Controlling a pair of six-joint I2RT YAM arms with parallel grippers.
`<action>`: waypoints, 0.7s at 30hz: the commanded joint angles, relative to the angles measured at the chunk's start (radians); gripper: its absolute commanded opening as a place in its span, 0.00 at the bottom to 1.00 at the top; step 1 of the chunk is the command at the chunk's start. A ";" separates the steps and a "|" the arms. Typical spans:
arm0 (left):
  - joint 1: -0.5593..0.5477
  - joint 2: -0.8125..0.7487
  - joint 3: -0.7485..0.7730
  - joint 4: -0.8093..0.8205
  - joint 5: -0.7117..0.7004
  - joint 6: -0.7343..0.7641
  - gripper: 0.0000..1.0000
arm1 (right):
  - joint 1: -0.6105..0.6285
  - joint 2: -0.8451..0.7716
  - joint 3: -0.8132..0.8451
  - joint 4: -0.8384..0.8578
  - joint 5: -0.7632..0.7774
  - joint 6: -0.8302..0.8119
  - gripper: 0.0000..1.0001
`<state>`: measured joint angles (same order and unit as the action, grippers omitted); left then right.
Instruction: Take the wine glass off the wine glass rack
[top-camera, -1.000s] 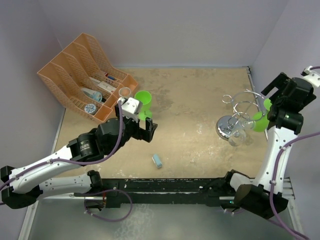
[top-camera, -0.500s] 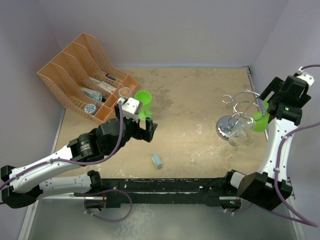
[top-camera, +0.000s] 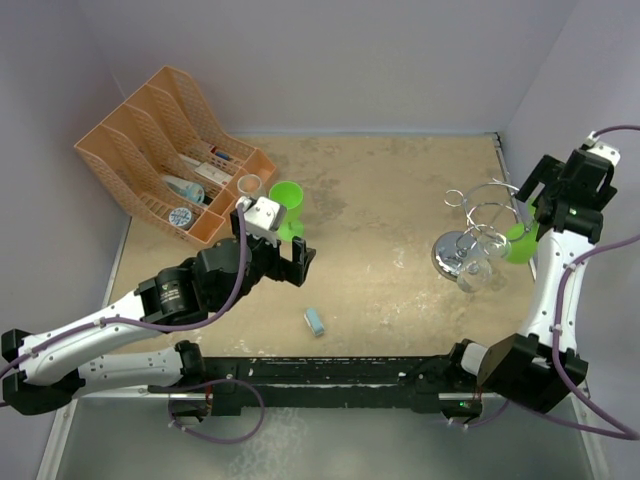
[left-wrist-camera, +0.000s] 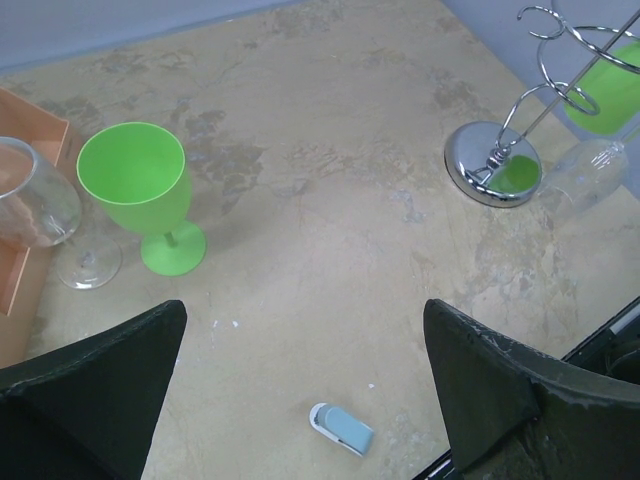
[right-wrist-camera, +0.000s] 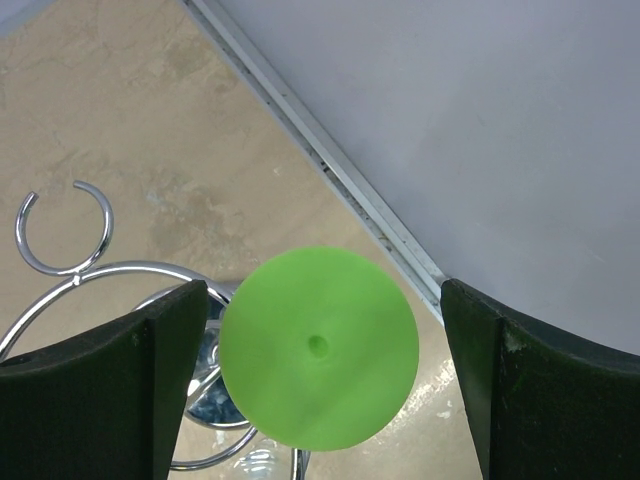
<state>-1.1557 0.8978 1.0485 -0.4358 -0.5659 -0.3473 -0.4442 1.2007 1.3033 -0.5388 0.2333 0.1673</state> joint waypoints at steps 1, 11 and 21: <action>-0.013 -0.015 -0.005 0.028 -0.021 0.015 1.00 | -0.001 -0.006 0.042 0.033 -0.040 -0.031 1.00; -0.017 -0.015 -0.005 0.028 -0.032 0.018 1.00 | -0.001 0.005 0.039 0.029 -0.059 -0.036 1.00; -0.019 -0.015 -0.005 0.028 -0.032 0.017 1.00 | -0.001 -0.005 0.024 0.015 -0.143 0.035 0.95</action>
<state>-1.1675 0.8970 1.0485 -0.4355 -0.5819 -0.3470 -0.4446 1.2125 1.3033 -0.5396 0.1535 0.1616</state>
